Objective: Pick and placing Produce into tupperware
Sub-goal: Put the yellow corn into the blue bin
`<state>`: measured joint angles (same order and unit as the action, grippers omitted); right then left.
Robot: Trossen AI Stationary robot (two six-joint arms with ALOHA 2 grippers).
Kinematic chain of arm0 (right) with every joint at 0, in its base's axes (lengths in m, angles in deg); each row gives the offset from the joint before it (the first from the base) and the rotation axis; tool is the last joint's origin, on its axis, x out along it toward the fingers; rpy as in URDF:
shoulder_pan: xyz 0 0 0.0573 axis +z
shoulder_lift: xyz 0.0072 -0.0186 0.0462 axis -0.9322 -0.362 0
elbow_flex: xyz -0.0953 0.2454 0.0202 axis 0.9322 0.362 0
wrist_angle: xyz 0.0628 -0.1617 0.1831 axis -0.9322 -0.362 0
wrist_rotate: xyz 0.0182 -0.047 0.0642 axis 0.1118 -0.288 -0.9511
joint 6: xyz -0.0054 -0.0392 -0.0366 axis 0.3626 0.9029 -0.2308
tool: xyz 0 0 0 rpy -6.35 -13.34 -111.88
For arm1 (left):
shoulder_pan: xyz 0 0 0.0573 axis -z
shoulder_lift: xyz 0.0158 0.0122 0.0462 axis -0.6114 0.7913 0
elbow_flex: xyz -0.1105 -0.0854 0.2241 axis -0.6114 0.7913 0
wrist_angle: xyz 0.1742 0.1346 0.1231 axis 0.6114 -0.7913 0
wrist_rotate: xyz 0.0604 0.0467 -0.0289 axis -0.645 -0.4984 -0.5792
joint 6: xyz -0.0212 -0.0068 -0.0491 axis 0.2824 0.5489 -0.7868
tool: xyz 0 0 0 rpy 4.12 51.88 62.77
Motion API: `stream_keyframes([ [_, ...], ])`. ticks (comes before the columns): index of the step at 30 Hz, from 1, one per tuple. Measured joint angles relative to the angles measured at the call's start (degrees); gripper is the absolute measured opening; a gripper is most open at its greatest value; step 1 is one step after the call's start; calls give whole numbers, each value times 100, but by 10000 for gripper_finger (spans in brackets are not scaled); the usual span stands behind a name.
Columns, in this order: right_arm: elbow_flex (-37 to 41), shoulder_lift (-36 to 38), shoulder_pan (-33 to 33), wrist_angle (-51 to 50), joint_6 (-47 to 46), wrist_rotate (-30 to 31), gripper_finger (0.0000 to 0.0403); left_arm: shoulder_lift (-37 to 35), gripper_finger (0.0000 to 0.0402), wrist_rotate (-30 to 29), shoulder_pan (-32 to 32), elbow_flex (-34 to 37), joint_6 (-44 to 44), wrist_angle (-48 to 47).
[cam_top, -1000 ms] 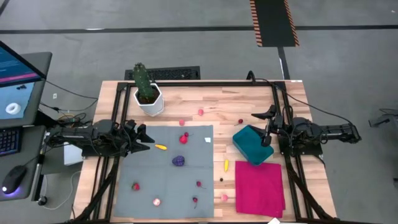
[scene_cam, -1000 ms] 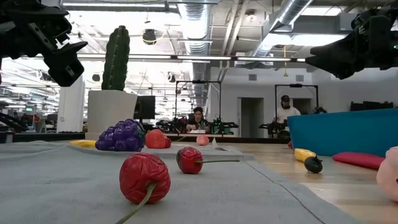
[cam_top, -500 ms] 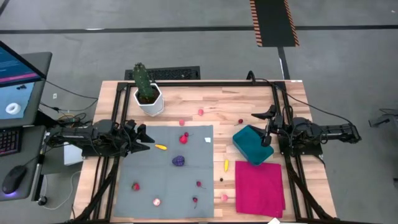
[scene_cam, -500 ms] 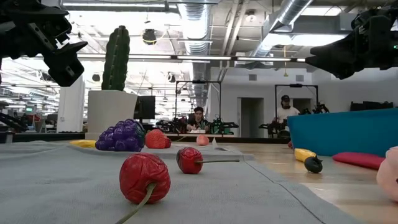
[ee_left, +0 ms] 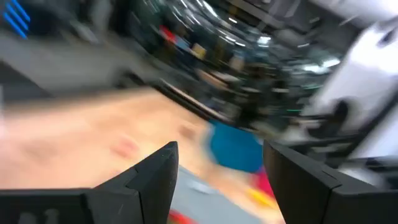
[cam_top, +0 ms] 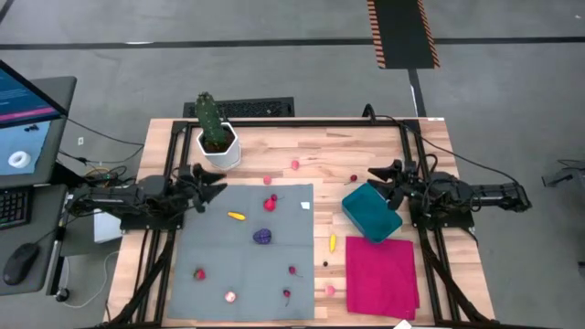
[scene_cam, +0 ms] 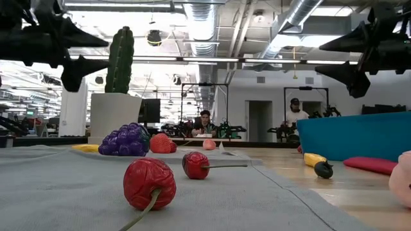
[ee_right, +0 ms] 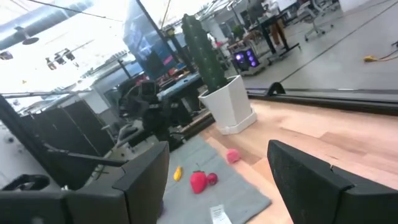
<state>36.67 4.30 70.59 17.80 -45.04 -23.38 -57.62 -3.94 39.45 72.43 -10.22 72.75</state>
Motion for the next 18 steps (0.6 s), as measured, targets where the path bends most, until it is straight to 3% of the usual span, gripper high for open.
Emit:
stream_keyframes([
  [2,0,0,-7,12,-7,73,296,0,224,-413,-1,0,911,31],
  [6,0,0,-7,22,129,243,296,0,224,-592,-4,0,1435,51],
  [14,-2,-14,-7,30,593,441,296,4,224,-582,-13,2,855,66],
  [18,-4,-30,-7,30,812,559,296,107,224,-290,0,27,580,133],
])
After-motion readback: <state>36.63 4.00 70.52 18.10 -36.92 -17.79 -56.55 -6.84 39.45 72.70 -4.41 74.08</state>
